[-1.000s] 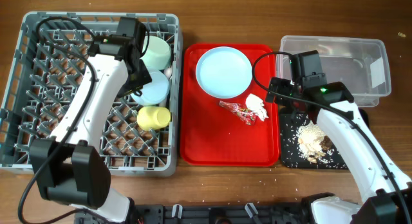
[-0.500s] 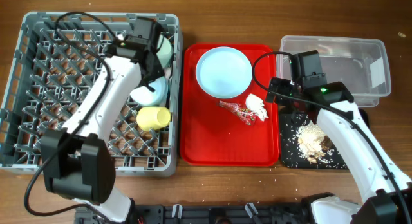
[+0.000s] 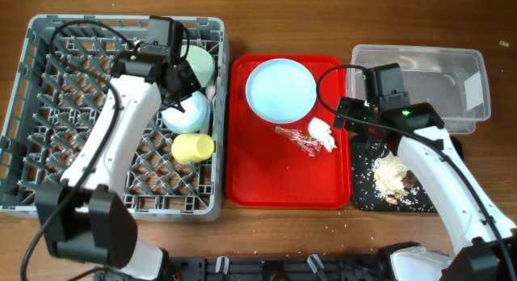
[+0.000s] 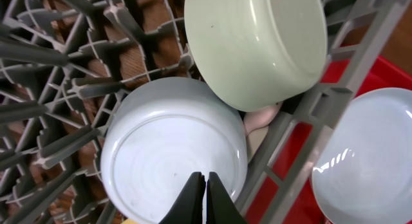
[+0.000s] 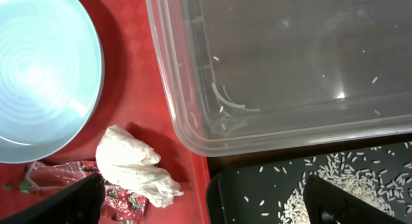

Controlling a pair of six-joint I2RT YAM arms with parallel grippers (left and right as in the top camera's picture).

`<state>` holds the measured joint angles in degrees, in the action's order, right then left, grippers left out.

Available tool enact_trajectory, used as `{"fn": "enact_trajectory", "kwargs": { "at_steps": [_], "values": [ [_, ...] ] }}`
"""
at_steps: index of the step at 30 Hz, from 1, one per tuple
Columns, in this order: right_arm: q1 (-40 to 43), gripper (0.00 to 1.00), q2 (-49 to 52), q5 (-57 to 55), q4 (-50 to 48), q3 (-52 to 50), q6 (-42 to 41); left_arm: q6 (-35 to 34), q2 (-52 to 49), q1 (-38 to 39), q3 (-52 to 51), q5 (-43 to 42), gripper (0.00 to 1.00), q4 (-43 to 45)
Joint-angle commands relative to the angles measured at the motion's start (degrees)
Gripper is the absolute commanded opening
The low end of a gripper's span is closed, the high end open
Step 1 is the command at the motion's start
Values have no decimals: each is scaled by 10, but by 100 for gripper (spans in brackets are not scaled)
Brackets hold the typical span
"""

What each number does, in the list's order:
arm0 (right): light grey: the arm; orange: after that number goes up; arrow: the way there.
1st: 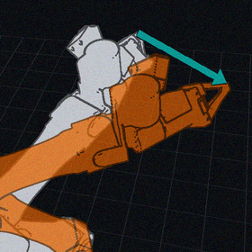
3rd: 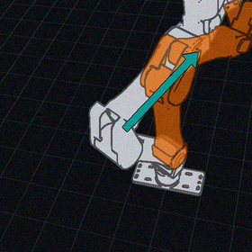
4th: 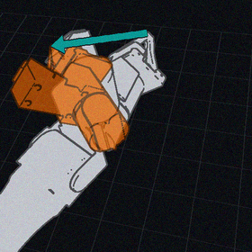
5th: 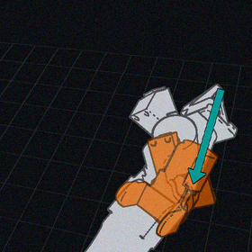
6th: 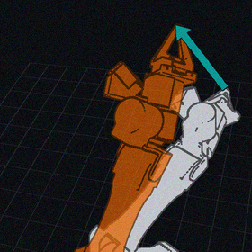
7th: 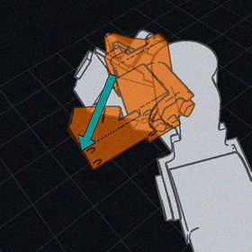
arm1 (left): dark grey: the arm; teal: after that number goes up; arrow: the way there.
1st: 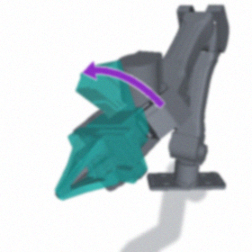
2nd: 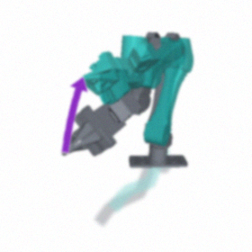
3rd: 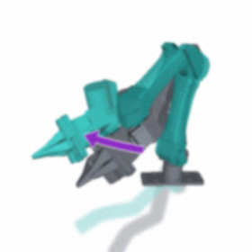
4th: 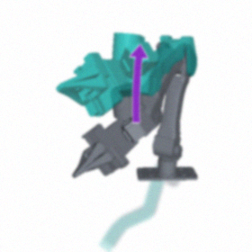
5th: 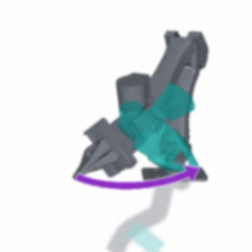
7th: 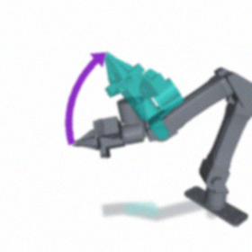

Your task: Sort waste into correct bins and load items into the dishwasher rack

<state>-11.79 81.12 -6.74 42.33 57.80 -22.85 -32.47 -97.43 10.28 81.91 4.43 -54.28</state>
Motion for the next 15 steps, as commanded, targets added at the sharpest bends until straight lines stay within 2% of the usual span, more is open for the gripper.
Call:
{"fn": "enact_trajectory", "kwargs": {
  "at_steps": [1,5,9,13,15],
  "values": [
    [1,100,3,-12,-1,7,3,-8,-61,0,-3,-12,4,0],
    [1,100,3,-12,-1,7,3,-8,-94,1,-2,-12,4,0],
    [1,100,3,-12,-1,7,3,-8,-10,6,39,-42,4,-3],
    [1,100,3,-12,-1,7,3,-8,114,61,46,-44,4,19],
    [1,100,3,-12,-1,7,3,-8,130,85,46,-44,4,-22]
  ]
}}
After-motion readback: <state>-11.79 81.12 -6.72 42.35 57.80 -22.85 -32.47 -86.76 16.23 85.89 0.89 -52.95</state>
